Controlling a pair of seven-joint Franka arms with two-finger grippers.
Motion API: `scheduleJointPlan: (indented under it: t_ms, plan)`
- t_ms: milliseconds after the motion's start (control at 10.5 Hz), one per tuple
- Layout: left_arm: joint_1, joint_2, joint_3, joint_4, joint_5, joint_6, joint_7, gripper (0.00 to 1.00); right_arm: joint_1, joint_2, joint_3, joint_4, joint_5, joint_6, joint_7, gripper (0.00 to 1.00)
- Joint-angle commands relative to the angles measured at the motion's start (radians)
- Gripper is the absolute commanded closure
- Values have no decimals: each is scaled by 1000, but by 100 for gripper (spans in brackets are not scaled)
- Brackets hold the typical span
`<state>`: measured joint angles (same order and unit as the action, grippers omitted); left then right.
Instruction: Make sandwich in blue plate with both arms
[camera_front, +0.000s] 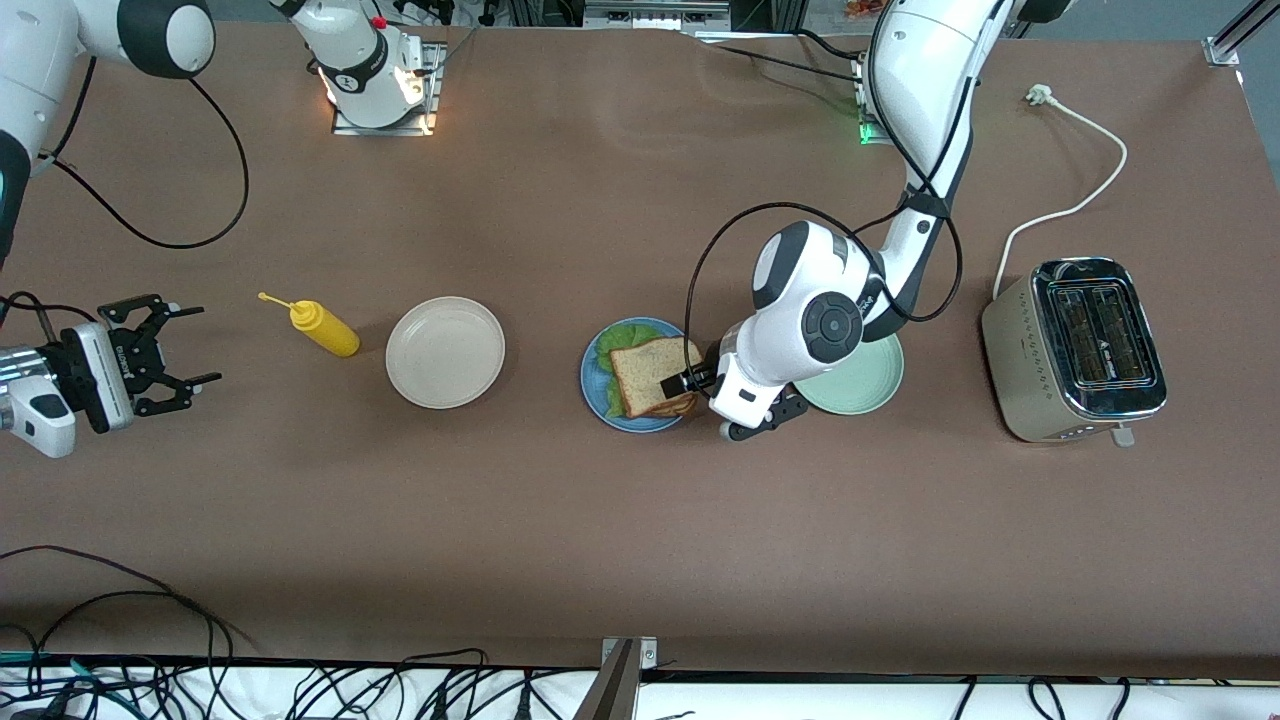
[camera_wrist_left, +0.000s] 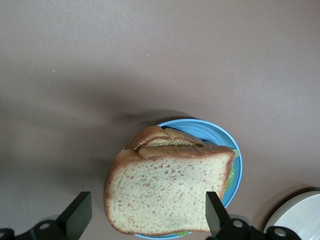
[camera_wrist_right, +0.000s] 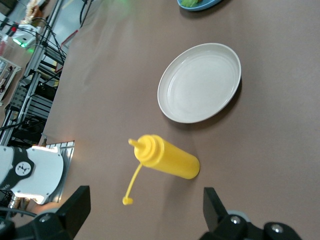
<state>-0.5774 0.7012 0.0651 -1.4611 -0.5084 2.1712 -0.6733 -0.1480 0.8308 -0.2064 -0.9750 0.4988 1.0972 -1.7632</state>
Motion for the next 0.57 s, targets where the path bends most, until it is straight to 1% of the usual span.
scheduleJointPlan:
  t_ms: [0, 95, 191, 286, 477]
  plan:
    - [23, -74, 19, -35, 25, -51, 17, 0, 83, -47, -51, -2, -20, -1, 106, 0]
    - [49, -86, 19, -35, 27, -65, 18, 0, 97, -96, -48, -26, -40, 25, 166, 0]
    - [68, -104, 24, -35, 28, -97, 20, 0, 100, -139, -27, -77, -98, 58, 232, 0]
    - [82, -127, 41, -35, 56, -134, 21, 0, 105, -195, -5, -124, -141, 113, 290, 0]
    - [116, -178, 35, -27, 202, -191, 23, 0, 116, -326, 51, -262, -228, 229, 411, 0]
